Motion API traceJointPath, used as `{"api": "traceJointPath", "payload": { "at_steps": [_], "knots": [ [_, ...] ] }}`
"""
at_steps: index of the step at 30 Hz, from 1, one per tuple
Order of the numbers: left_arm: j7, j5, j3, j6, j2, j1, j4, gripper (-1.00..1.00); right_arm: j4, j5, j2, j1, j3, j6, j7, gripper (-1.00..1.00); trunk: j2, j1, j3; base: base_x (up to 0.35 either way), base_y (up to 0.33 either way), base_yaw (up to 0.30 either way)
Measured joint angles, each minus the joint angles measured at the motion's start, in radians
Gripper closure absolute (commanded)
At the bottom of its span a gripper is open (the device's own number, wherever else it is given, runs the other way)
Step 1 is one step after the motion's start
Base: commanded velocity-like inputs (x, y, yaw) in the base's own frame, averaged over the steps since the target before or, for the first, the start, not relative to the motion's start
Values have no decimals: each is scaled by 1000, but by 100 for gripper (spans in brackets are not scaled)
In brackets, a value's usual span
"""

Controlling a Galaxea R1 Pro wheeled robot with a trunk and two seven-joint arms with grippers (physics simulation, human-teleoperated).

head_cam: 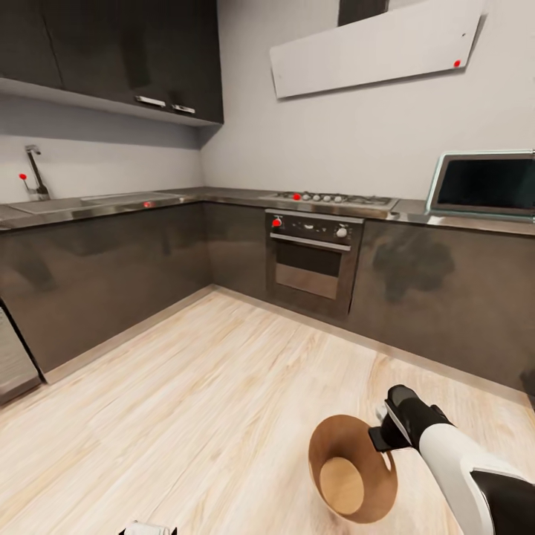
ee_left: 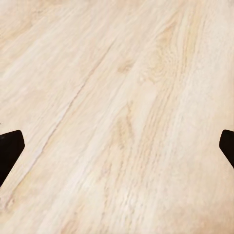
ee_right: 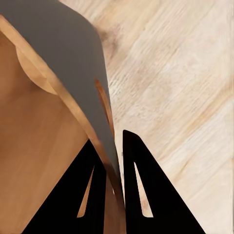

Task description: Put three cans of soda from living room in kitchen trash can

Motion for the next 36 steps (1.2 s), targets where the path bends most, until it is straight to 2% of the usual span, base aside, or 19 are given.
{"api": "traceJointPath", "payload": {
  "at_steps": [13, 16, 17, 22, 26, 28, 30, 31, 32, 34, 36],
  "knots": [
    [5, -2, 0, 0, 2, -1, 3, -100, 1, -6, 8, 1, -3, -55, 2, 100, 3, -6, 50, 0, 0, 0],
    [4, -2, 0, 0, 3, -16, 30, -100, -1, 3, 7, 1, -3, -62, 10, 100, 4, -7, 62, 0, 0, 0],
    [3, -2, 0, 4, 4, -50, 77, -100, -3, 19, 8, 1, 3, -66, 36, 100, 4, -8, 66, 0, 0, 0],
    [2, 3, 2, 65, 7, -145, 164, -100, -7, -21, 10, 1, -4, -62, 113, 100, 5, -10, 85, 0, 0, 0],
    [-1, 5, 6, 193, 10, -253, 193, -100, -39, 21, 25, 1, 9, -71, 140, 100, 20, -18, 99, 0, 0, 0],
    [0, 5, 7, 231, 10, -285, 194, -100, -59, -9, 30, 0, 0, -66, 145, 100, 33, -26, 106, 0, 0, 0],
    [0, 11, 7, 310, 11, -346, 194, -100, -79, -15, 35, -1, -1, -65, 148, 100, 47, -34, 112, 0, 0, 0],
    [-1, 34, 8, 424, 13, -409, 199, -100, -91, 1, 40, 0, 3, -66, 148, 100, 54, -37, 115, 0, 0, 0],
    [1, 55, 8, 466, 14, -511, 201, -100, -96, 7, 41, 0, 4, -67, 148, 100, 61, -41, 118, 0, 0, 0],
    [1, 69, 8, 495, 14, -536, 202, -100, -98, 6, 42, 0, 4, -65, 149, 100, 75, -49, 124, 0, 0, 0],
    [2, 85, 8, 536, 14, -588, 216, -100, -101, 2, 43, 0, 3, -62, 150, 100, 89, -57, 129, 0, 0, 0]
  ]
}}
